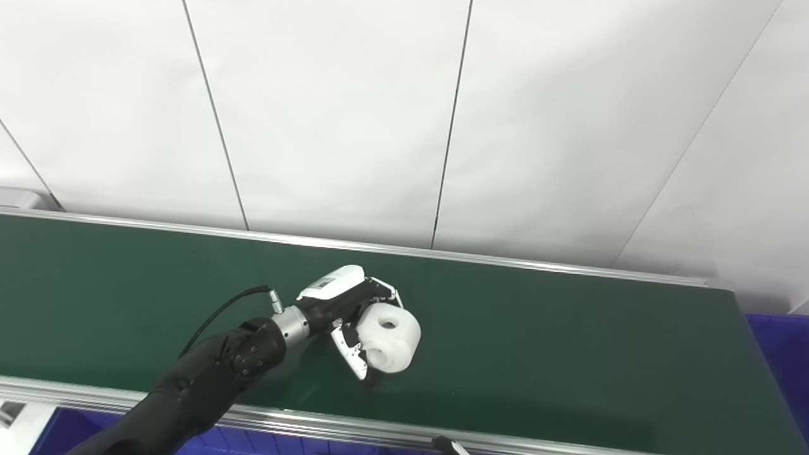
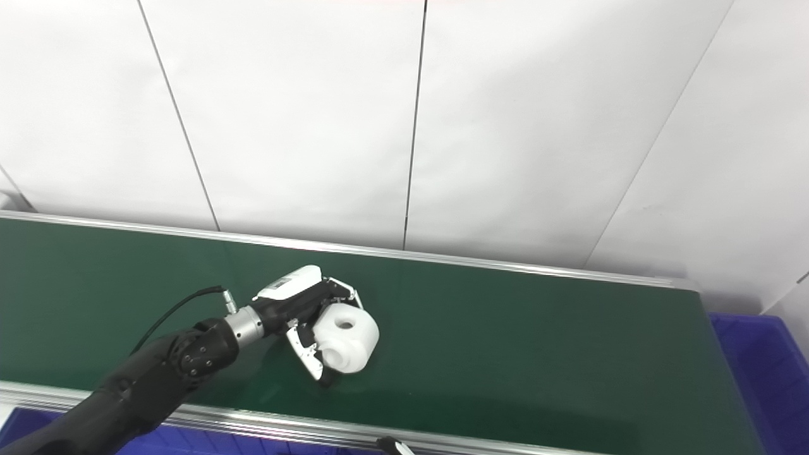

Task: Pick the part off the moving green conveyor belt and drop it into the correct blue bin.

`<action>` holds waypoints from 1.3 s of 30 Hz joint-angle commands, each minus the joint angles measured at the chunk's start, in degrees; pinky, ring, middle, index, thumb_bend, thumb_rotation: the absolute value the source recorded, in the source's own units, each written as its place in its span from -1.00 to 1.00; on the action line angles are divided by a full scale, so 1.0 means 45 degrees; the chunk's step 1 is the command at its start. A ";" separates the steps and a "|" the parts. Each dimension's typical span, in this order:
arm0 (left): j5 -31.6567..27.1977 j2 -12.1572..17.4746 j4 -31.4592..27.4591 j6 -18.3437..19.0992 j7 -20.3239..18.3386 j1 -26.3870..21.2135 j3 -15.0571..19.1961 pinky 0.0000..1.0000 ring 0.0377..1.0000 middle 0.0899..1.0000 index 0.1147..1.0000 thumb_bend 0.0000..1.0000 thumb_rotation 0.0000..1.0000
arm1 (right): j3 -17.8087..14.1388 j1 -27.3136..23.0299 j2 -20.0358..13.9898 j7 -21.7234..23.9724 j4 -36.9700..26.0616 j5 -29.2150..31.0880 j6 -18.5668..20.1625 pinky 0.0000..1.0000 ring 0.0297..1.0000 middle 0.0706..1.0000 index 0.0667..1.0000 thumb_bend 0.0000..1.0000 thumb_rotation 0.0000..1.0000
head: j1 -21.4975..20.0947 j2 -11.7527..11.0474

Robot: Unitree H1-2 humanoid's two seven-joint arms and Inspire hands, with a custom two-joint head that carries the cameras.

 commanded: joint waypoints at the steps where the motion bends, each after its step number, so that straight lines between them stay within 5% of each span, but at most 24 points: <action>1: -0.0128 0.0325 -0.0453 -0.0012 -0.0074 -0.0178 0.0353 -0.77 -0.74 -0.74 -0.78 0.36 -1.00 | 0.0053 0.0117 0.0118 -0.0060 -0.0169 0.0092 -0.0478 0.62 0.77 0.84 0.77 -0.40 0.45 | 0.0022 -0.0004; 17: -0.1140 0.0988 -0.3771 0.0001 -0.2024 0.1042 0.2418 -0.80 -0.77 -0.76 -0.79 0.36 -1.00 | 0.0001 0.0085 0.0038 -0.0045 -0.0175 0.0086 -0.0498 0.65 0.79 0.85 0.80 -0.40 0.56 | 0.0090 0.0143; 29: -0.1678 0.0896 -0.5434 0.0350 -0.3074 0.1888 0.3799 -0.83 -0.80 -0.80 -0.81 0.30 -1.00 | -0.0144 -0.0268 -0.0022 0.0117 -0.0296 0.0225 -0.0205 0.68 0.81 0.87 0.82 -0.43 0.60 | 0.0159 0.0495; 31: -0.1839 0.0842 -0.5597 0.0466 -0.3174 0.2032 0.4001 -0.84 -0.82 -0.81 -0.81 0.28 -1.00 | -0.0164 -0.0319 -0.0011 0.0152 -0.0386 0.0257 -0.0112 0.70 0.82 0.87 0.82 -0.45 0.58 | 0.0101 0.0848; 32: -0.2065 0.0835 -0.5738 0.0468 -0.3223 0.2135 0.4142 -0.84 -0.82 -0.81 -0.81 0.28 -1.00 | -0.0201 -0.0357 0.0017 0.0188 -0.0561 0.0229 0.0092 0.70 0.82 0.87 0.82 -0.45 0.58 | 0.0140 0.1800; 33: -0.2223 0.0826 -0.5838 0.0466 -0.3270 0.2209 0.4250 -0.83 -0.81 -0.81 -0.81 0.28 -1.00 | -0.0228 -0.0383 0.0039 0.0215 -0.0688 0.0206 0.0242 0.69 0.81 0.86 0.82 -0.44 0.58 | 0.0140 0.1800; 34: -0.2317 0.0878 -0.6103 0.0628 -0.3343 0.2261 0.4365 -0.82 -0.80 -0.80 -0.80 0.29 -1.00 | -0.0276 -0.0452 0.0054 0.0298 -0.0934 0.0154 0.0541 0.70 0.81 0.87 0.83 -0.41 0.67 | 0.0076 0.2845; 39: -0.2490 0.1003 -0.7238 0.1273 -0.3723 0.2734 0.4765 -0.80 -0.77 -0.76 -0.78 0.28 -1.00 | -0.0441 -0.0901 -0.0011 0.0677 -0.1271 0.0569 0.1050 0.75 0.83 0.87 0.84 -0.33 0.80 | -0.0009 0.3295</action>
